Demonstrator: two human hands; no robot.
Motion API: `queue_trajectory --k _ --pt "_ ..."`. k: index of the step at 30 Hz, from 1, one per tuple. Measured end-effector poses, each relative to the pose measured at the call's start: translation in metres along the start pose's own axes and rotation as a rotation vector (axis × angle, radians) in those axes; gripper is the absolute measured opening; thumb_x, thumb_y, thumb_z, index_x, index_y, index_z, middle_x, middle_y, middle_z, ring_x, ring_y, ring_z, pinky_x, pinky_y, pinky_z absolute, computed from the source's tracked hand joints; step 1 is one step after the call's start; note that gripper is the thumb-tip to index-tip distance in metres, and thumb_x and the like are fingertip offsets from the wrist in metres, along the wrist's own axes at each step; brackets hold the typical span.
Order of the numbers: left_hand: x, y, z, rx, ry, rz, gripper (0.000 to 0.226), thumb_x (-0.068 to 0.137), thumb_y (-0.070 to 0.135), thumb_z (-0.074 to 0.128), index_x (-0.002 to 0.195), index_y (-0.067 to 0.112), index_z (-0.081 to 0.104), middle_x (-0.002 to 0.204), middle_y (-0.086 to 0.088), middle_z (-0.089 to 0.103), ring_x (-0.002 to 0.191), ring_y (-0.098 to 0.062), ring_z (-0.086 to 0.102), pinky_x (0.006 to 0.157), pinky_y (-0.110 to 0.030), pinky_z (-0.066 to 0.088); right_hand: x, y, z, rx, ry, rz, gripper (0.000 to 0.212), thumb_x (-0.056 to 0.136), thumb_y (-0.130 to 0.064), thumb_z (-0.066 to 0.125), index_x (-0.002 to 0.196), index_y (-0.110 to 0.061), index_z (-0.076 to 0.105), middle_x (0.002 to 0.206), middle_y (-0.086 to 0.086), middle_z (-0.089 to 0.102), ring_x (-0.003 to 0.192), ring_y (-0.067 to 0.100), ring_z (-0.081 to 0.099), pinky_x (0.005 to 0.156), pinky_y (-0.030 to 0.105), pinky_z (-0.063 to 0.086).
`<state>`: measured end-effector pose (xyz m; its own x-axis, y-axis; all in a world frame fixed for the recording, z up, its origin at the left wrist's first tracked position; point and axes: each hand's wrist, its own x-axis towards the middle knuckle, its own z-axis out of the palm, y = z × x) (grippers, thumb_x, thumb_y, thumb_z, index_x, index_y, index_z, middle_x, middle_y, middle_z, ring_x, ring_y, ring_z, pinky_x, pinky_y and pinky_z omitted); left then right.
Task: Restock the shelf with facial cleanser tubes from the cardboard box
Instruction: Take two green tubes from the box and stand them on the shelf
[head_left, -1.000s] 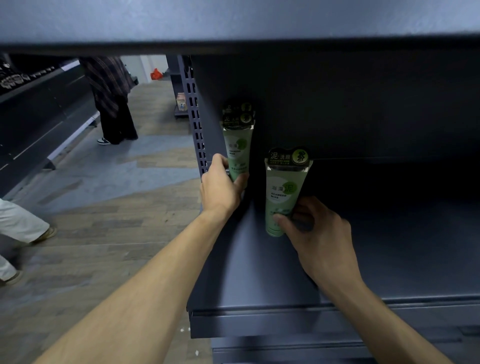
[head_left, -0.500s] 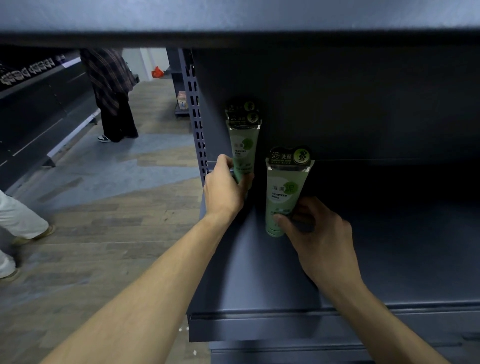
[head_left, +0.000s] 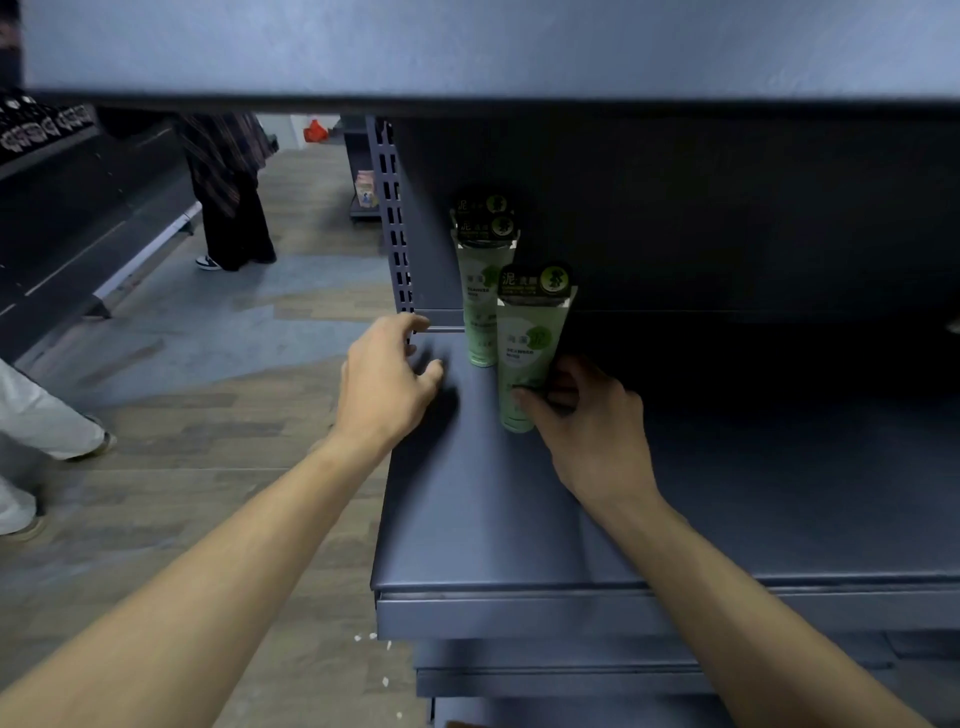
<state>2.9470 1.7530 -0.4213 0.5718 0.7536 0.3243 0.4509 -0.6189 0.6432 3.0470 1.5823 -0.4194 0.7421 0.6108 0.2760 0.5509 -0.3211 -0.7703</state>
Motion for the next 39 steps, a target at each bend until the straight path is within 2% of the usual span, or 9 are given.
queue_trajectory --k 4,9,26,31,33,36,39 --pt "0.0 -0.007 -0.013 0.032 0.004 0.057 0.044 0.079 0.019 0.069 0.123 0.018 0.06 0.123 0.002 0.061 0.107 -0.019 0.062 0.089 -0.041 0.053 0.014 -0.003 0.012 -0.039 -0.011 -0.011 0.032 0.085 -0.037 0.07 0.105 -0.014 0.064 0.1 -0.002 0.072 0.092 0.016 0.069 0.078 0.035 0.056" --pt "-0.001 -0.009 -0.018 0.059 -0.005 0.104 0.045 0.076 0.024 0.07 0.12 0.018 0.061 0.121 0.003 0.062 0.104 -0.017 0.064 0.087 -0.041 0.053 0.034 -0.007 0.028 -0.105 -0.031 -0.026 0.033 0.086 -0.04 0.067 0.108 -0.016 0.063 0.104 0.003 0.071 0.097 0.029 0.066 0.082 0.043 0.053" --pt "-0.001 -0.013 -0.015 0.113 -0.044 0.118 0.047 0.078 0.027 0.07 0.123 0.018 0.061 0.123 0.005 0.061 0.107 -0.016 0.062 0.087 -0.041 0.053 0.05 -0.012 0.04 -0.19 -0.042 -0.021 0.036 0.09 -0.038 0.064 0.114 -0.011 0.061 0.109 0.009 0.068 0.102 0.034 0.062 0.085 0.043 0.051" --pt "-0.008 -0.007 -0.02 0.142 -0.076 0.142 0.054 0.071 0.038 0.066 0.121 0.02 0.061 0.118 0.003 0.062 0.103 -0.02 0.062 0.083 -0.04 0.054 0.039 -0.006 0.037 -0.32 -0.152 0.005 0.055 0.089 -0.049 0.06 0.128 -0.011 0.051 0.124 0.008 0.06 0.116 0.033 0.054 0.094 0.038 0.044" --pt "-0.012 -0.002 -0.026 0.161 -0.077 0.153 0.056 0.067 0.042 0.061 0.12 0.023 0.06 0.113 0.004 0.063 0.102 -0.02 0.062 0.082 -0.04 0.054 0.032 -0.002 0.03 -0.299 -0.159 -0.001 0.057 0.085 -0.053 0.063 0.125 -0.013 0.053 0.122 0.005 0.063 0.114 0.031 0.057 0.094 0.04 0.046" --pt "-0.019 0.01 -0.035 0.211 -0.077 0.161 0.047 0.072 0.039 0.065 0.116 0.025 0.06 0.11 0.007 0.065 0.102 -0.017 0.062 0.082 -0.039 0.053 0.025 -0.002 0.015 -0.308 -0.152 -0.022 0.057 0.083 -0.057 0.063 0.12 -0.014 0.057 0.114 0.005 0.067 0.106 0.029 0.063 0.087 0.041 0.052" --pt "-0.04 0.026 -0.043 0.287 -0.078 0.198 0.041 0.077 0.039 0.067 0.115 0.024 0.058 0.109 0.008 0.065 0.101 -0.019 0.062 0.079 -0.039 0.052 0.011 -0.004 -0.005 -0.308 -0.153 -0.056 0.054 0.085 -0.052 0.065 0.121 -0.013 0.058 0.112 0.006 0.068 0.103 0.029 0.065 0.085 0.042 0.054"
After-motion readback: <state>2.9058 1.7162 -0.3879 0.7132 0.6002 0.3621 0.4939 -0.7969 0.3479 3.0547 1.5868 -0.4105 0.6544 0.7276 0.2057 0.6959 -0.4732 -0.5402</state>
